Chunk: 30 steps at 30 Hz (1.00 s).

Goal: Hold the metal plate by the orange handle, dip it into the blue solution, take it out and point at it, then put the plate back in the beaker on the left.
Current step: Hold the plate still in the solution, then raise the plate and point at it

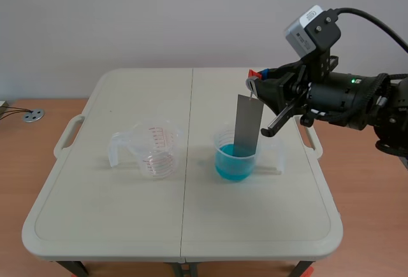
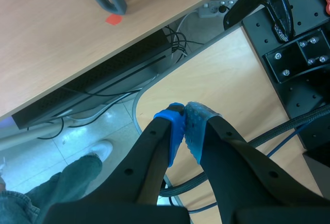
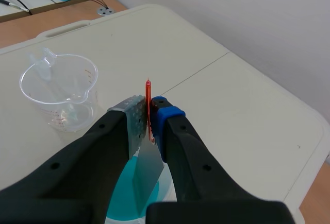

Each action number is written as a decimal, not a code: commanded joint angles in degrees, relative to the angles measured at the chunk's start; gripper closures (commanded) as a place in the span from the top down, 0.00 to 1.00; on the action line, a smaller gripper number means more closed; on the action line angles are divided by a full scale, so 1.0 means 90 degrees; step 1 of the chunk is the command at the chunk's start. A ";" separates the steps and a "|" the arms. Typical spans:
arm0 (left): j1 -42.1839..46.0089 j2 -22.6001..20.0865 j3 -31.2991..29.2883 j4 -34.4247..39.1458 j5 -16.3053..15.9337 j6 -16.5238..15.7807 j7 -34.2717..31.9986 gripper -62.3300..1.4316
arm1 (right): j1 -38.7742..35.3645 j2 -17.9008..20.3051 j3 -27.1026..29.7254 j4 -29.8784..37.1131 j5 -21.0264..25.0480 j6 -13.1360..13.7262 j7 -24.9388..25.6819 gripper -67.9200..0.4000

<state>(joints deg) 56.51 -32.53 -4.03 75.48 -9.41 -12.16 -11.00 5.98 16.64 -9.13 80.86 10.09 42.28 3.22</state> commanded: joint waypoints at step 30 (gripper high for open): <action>-0.0896 0.0015 -0.0780 0.1377 0.0007 0.0075 -0.0223 0.05 | 0.0092 0.0002 0.0024 0.1880 0.1664 0.0049 -0.1855 0.03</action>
<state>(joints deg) 49.19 -32.53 -11.03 87.07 -9.02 -11.57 -12.23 5.98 16.67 -9.13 96.25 23.94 42.30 -14.13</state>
